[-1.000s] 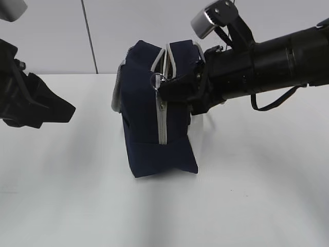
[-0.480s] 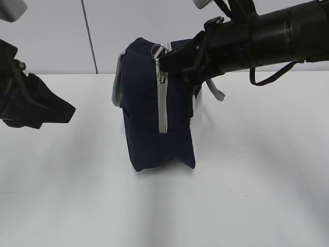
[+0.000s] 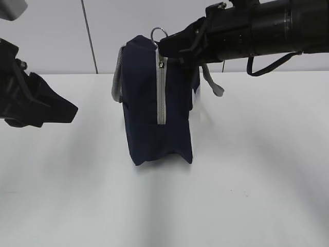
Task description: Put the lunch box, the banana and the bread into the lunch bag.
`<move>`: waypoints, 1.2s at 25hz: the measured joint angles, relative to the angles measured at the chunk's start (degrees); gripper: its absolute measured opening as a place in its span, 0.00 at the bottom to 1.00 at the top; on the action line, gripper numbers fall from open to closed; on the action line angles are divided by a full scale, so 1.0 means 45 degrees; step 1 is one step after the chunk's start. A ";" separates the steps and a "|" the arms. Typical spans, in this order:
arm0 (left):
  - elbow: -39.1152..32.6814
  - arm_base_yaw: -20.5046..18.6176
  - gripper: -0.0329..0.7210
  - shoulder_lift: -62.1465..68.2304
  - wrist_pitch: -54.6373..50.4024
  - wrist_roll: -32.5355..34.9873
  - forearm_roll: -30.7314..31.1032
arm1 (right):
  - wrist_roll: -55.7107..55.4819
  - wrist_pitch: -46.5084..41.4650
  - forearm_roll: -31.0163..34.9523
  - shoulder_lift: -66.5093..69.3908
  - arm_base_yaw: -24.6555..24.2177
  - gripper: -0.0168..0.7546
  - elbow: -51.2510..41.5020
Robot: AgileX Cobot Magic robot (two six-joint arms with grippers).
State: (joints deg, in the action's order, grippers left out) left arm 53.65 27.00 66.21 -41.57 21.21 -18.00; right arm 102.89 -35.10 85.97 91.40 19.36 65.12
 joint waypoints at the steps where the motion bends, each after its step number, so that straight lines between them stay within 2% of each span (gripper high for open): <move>1: 0.0000 0.0009 0.43 0.0000 0.0012 0.0033 -0.0079 | 0.0019 0.0000 0.0113 0.0000 0.0000 0.00 0.0015; 5: -0.0012 0.0009 0.43 0.0000 0.0161 0.0062 -0.0327 | 0.0019 0.0008 0.0257 0.0000 0.0000 0.00 0.0015; 8: -0.0211 0.0009 0.43 0.0000 0.0950 0.0369 -0.1064 | 0.0019 -0.0172 -0.0114 0.0023 0.0000 0.00 0.0015; 11: -0.0498 0.0009 0.43 0.0168 0.2140 0.1522 -0.2415 | 0.0019 -0.0375 -0.0662 0.0023 0.0000 0.00 0.0015; 16: -0.0600 0.0009 0.51 0.1254 0.2601 0.4130 -0.4798 | -0.0195 -0.0710 -0.1250 0.0230 0.0000 0.00 0.0015; 19: -0.0600 0.0009 0.53 0.1968 0.2864 0.5166 -0.5867 | -0.0242 -0.0999 -0.1298 0.0403 0.0000 0.00 0.0015; 25: -0.0600 -0.0042 0.55 0.3059 0.3182 0.5871 -0.6589 | -0.0289 -0.1418 -0.1446 0.0749 0.0000 0.00 0.0015; 30: -0.0600 -0.0898 0.55 0.3664 0.2352 0.6579 -0.7214 | -0.0289 -0.1467 -0.1507 0.0749 0.0000 0.00 0.0015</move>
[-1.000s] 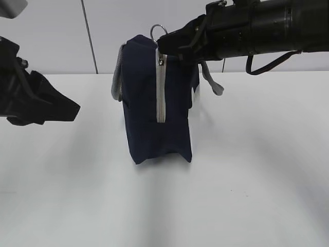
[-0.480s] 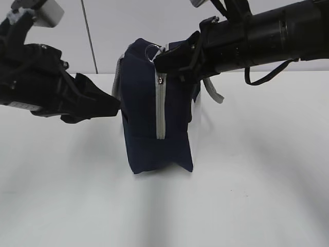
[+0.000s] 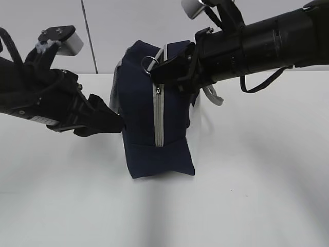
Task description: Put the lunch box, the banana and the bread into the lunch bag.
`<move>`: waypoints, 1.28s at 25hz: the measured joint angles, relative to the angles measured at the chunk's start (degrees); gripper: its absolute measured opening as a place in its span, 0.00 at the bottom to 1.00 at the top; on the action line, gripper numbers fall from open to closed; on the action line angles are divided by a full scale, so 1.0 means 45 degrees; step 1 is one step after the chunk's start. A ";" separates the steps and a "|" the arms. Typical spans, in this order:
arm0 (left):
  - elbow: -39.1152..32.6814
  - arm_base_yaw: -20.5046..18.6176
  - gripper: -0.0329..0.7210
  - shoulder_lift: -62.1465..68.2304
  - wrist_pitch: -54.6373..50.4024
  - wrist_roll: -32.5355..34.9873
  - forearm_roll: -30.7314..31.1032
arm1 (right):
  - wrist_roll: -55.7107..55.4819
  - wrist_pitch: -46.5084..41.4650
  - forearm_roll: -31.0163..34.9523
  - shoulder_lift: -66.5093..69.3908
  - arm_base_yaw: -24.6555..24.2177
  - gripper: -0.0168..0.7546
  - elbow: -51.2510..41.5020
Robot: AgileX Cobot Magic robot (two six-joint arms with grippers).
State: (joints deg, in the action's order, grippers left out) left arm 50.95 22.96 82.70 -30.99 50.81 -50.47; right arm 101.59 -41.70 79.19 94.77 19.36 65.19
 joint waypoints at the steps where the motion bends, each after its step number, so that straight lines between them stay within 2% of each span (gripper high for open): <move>1: 0.0000 -0.0334 0.55 0.0026 -0.0282 0.0308 -0.0199 | 0.0000 0.0000 0.0000 0.0000 0.0000 0.00 0.0000; 6: 0.0000 -0.2259 0.55 0.0099 -0.2178 0.2708 -0.2477 | 0.0000 0.0000 -0.0028 0.0000 0.0000 0.00 0.0000; 9: 0.0000 -0.2866 0.55 0.0281 -0.3350 0.4282 -0.3952 | 0.0000 0.0000 -0.0037 0.0000 0.0000 0.00 0.0000; 12: 0.0000 -0.2822 0.55 0.0531 -0.4072 0.5742 -0.4429 | -0.0020 0.0000 -0.0037 0.0000 0.0000 0.00 0.0000; 15: 0.0000 -0.2695 0.57 0.0680 -0.4144 0.6552 -0.4453 | -0.0020 -0.0021 -0.0037 0.0000 0.0000 0.00 0.0000; 21: 0.0000 -0.2532 0.71 0.0976 -0.3941 0.7100 -0.4780 | -0.0020 -0.0121 -0.0057 0.0000 0.0000 0.00 0.0000; 28: 0.0000 -0.1250 0.73 0.1285 -0.2456 0.7883 -0.5082 | -0.0048 -0.0151 -0.0057 0.0000 0.0000 0.00 0.0000; 32: 0.0000 -0.1154 0.73 0.1285 -0.1610 0.7883 -0.5636 | -0.0048 -0.0151 -0.0057 0.0000 0.0000 0.00 0.0000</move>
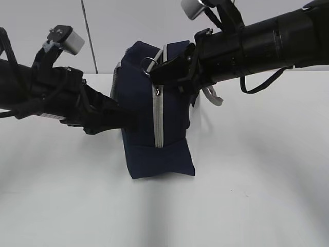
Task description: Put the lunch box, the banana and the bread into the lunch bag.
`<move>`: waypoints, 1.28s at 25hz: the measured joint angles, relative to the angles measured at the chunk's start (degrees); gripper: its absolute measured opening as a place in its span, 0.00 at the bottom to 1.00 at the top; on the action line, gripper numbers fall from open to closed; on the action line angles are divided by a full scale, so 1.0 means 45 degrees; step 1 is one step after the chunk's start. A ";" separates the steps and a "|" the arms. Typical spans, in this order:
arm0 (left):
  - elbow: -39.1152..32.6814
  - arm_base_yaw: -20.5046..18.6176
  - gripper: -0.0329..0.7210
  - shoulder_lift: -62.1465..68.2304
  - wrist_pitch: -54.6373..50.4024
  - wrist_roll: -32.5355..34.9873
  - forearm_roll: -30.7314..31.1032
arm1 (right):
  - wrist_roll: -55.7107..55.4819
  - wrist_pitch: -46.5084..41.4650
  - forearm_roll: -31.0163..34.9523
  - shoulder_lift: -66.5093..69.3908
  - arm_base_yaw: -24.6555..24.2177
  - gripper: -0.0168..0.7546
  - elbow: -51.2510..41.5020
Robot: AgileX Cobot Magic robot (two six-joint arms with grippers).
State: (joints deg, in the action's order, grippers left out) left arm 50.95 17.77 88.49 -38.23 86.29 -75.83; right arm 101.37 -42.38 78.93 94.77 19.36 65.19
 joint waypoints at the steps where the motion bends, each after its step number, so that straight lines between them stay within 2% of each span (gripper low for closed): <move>1: 0.0000 0.0000 0.74 0.0010 0.0121 0.0000 -0.0160 | 0.0000 0.0000 0.0000 0.0000 0.0000 0.00 0.0000; 7: 0.0000 0.0000 0.73 0.0166 0.0241 0.0010 -0.1170 | 0.0000 -0.0030 0.0000 0.0000 0.0000 0.00 0.0000; 12: 0.0000 0.0000 0.67 0.0354 0.0228 0.0010 -0.1288 | -0.0054 -0.0030 0.0000 0.0000 0.0000 0.00 0.0000; 17: 0.0000 0.0000 0.53 0.0473 0.0214 0.0010 -0.1553 | -0.0162 -0.0030 0.0000 0.0000 0.0000 0.00 0.0000; 26: 0.0000 0.0000 0.08 0.1059 -0.0932 0.0010 -0.1940 | -0.0489 -0.0079 0.0194 0.0014 0.0000 0.00 0.0000; 32: 0.0000 0.0000 0.05 0.1136 -0.1147 0.0010 -0.1927 | -0.0489 -0.0137 0.0469 0.0061 0.0000 0.00 0.0205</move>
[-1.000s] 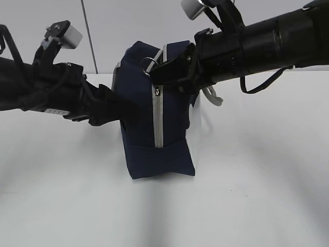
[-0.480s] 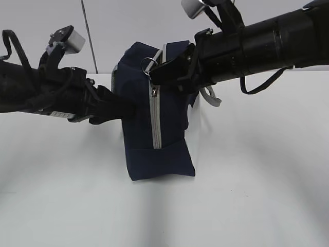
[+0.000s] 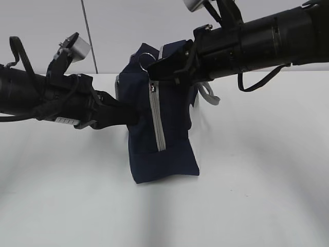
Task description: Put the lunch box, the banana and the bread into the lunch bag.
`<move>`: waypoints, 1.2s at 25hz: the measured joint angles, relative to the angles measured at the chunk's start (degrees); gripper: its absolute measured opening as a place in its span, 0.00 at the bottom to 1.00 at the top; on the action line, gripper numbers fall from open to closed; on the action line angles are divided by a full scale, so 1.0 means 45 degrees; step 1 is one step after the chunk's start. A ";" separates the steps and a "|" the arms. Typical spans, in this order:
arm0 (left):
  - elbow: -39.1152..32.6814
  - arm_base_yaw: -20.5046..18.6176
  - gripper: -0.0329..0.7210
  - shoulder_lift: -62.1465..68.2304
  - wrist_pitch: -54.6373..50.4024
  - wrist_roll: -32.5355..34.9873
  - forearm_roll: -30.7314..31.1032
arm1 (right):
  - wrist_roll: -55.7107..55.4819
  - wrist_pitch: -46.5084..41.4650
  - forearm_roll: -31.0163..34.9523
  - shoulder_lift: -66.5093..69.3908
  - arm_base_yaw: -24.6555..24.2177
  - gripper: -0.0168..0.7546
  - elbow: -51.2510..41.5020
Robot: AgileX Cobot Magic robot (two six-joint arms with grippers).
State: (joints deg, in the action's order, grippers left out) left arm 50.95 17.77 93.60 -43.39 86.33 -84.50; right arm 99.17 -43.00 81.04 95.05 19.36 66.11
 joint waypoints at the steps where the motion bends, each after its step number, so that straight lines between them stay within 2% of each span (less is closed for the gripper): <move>1: 0.0000 0.0000 0.05 0.0000 -0.0005 0.0000 0.0013 | -0.0010 0.0000 0.0034 0.0000 0.0000 0.00 0.0027; 15: 0.0078 0.0000 0.05 0.0011 -0.0119 0.0000 0.0656 | -0.0305 0.0474 0.0086 0.0000 -0.0115 0.00 0.0944; 20: 0.0078 0.0000 0.05 0.0014 -0.0549 0.0000 0.0870 | -0.0335 -0.0383 -0.0294 0.0000 -0.0685 0.00 0.0970; 23: 0.0078 0.0000 0.07 0.0040 -0.0847 -0.0428 0.0857 | -0.0335 -0.1598 -0.0416 0.0018 -0.1299 0.00 0.0970; 25: 0.0078 0.0000 0.16 0.0015 -0.0981 -0.0885 0.0786 | -0.0335 -0.2426 -0.0442 0.0131 -0.1731 0.00 0.0995; 29: 0.0078 0.0000 0.52 -0.0270 -0.1153 -0.1647 0.0579 | -0.0367 -0.3360 -0.0417 0.0367 -0.2111 0.00 0.1076; 30: 0.0078 0.0000 0.58 -0.0383 -0.1171 -0.1845 0.0535 | -0.0367 -0.3462 -0.0391 0.0422 -0.2111 0.00 0.1092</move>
State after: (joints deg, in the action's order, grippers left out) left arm 51.30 17.77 91.88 -48.66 78.03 -82.09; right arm 97.52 -58.58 79.28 96.94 9.86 71.02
